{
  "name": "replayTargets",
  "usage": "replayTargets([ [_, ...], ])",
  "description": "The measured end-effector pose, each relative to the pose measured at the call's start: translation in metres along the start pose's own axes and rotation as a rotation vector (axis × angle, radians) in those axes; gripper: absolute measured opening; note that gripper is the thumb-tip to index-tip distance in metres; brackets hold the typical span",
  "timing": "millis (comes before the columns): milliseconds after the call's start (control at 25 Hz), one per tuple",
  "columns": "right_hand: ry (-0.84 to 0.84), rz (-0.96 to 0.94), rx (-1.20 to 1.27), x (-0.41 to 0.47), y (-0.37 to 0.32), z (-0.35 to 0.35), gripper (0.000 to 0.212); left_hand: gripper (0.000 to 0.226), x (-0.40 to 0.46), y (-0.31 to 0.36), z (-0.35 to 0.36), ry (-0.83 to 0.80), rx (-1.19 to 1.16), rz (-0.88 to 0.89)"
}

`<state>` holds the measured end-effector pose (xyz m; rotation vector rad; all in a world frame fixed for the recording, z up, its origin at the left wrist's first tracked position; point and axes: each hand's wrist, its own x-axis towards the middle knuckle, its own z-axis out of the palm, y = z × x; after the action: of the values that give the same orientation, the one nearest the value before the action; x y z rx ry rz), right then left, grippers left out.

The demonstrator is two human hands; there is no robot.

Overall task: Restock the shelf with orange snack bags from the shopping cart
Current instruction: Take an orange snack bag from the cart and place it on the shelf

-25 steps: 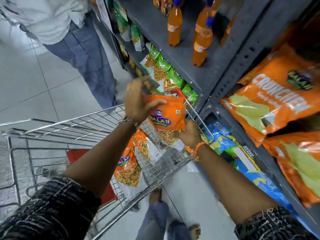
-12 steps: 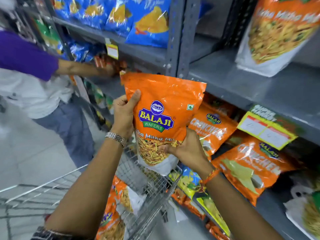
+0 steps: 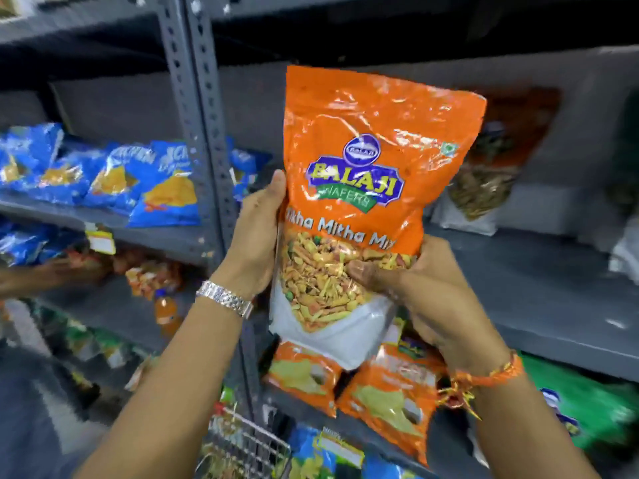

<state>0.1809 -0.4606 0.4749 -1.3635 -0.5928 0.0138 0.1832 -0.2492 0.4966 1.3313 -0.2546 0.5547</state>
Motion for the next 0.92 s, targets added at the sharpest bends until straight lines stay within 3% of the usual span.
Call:
replayTargets([
  [120, 0.073, -0.026, -0.005, 0.015, -0.024, -0.049, 0.032, 0.042, 0.025, -0.010, 0.053, -0.167, -0.053, -0.044],
  [280, 0.130, 0.021, -0.055, 0.044, -0.029, -0.113, 0.033, 0.037, 0.057, -0.037, 0.109, -0.276, -0.100, -0.106],
  [600, 0.194, 0.111, -0.052, 0.101, -0.019, -0.202, 0.055, 0.039, 0.123, -0.081, 0.186, -0.304, -0.089, -0.261],
  [920, 0.178, 0.177, -0.152, 0.138, -0.015, -0.243, 0.043, 0.037, 0.151, -0.110, 0.216, -0.219, -0.134, -0.296],
])
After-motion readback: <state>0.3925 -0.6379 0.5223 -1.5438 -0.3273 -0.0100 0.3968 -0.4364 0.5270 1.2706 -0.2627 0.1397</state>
